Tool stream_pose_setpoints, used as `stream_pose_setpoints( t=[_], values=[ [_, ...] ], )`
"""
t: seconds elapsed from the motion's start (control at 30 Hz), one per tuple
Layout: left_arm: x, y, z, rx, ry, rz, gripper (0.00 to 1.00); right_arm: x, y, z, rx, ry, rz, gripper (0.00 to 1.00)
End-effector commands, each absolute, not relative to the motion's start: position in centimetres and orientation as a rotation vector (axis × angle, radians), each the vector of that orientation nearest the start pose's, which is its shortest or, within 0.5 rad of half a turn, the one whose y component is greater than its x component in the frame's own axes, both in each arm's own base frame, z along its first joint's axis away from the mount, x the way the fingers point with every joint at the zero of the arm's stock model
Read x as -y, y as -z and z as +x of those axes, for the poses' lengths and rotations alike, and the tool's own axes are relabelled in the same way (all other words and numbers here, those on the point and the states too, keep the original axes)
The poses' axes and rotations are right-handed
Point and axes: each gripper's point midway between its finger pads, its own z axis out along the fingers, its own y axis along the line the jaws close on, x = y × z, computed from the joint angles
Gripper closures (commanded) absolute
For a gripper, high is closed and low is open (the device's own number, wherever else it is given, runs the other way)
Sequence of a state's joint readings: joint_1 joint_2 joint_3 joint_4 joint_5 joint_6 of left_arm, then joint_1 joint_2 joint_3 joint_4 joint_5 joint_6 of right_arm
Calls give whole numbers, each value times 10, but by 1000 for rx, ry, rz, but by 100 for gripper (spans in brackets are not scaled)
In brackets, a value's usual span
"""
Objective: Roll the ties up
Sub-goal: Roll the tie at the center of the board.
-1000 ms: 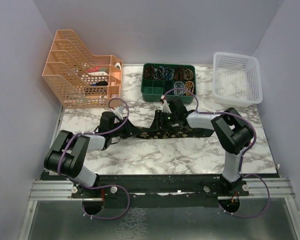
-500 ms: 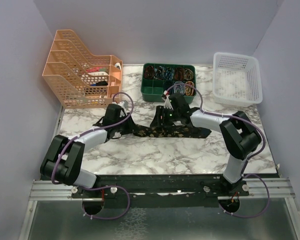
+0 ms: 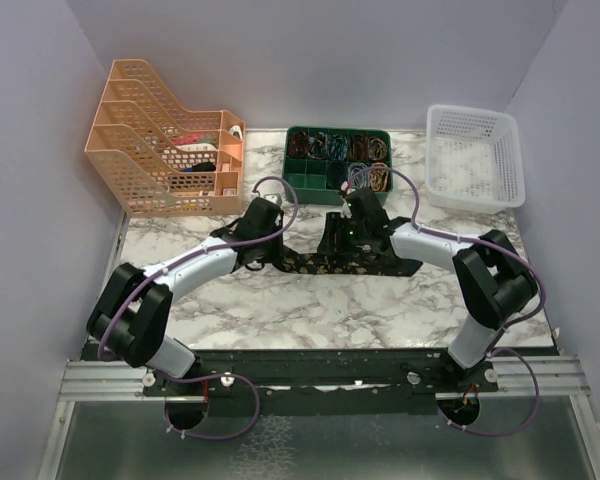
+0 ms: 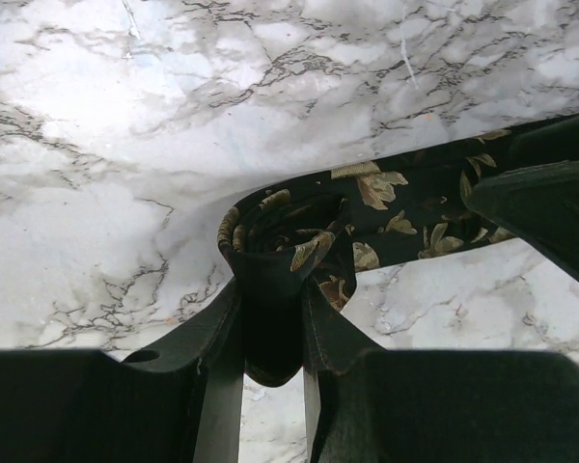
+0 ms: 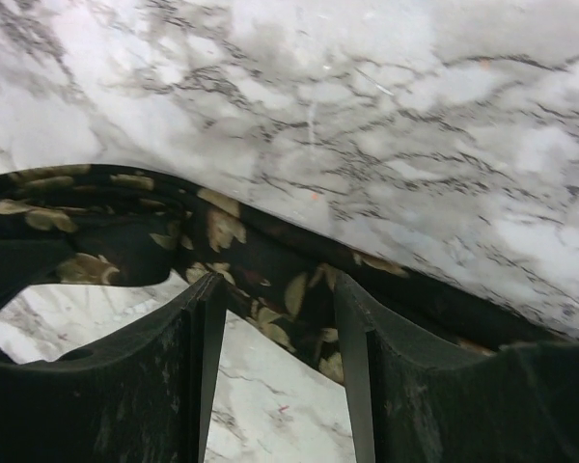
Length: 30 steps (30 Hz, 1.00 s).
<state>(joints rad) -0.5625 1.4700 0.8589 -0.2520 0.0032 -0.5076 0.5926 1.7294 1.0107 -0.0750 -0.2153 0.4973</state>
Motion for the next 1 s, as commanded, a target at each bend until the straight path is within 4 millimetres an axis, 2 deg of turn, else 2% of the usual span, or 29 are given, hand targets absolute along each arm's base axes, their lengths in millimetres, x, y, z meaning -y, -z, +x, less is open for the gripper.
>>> stream_pose_setpoints(
  t=[0.0,0.2,0.37,0.47,0.67,0.97],
  values=[
    [200,-69,296,-2522,250,74,100,-261,-57,324,-2482,-642,-155,46],
    [207,-73,297,-2497,90,100,100,-253,-63,321,-2454,-668,-104,49],
    [216,-75,298,-2478,1,118,100,-230,-76,319,-2346,-689,72,57],
    [225,-76,298,-2467,-40,130,100,-213,-85,318,-2279,-677,161,57],
    [241,-79,299,-2443,-101,136,100,-182,-92,313,-2206,-627,283,56],
    [273,-77,301,-2432,-176,203,100,-163,-93,300,-2152,-626,403,54]
  ],
)
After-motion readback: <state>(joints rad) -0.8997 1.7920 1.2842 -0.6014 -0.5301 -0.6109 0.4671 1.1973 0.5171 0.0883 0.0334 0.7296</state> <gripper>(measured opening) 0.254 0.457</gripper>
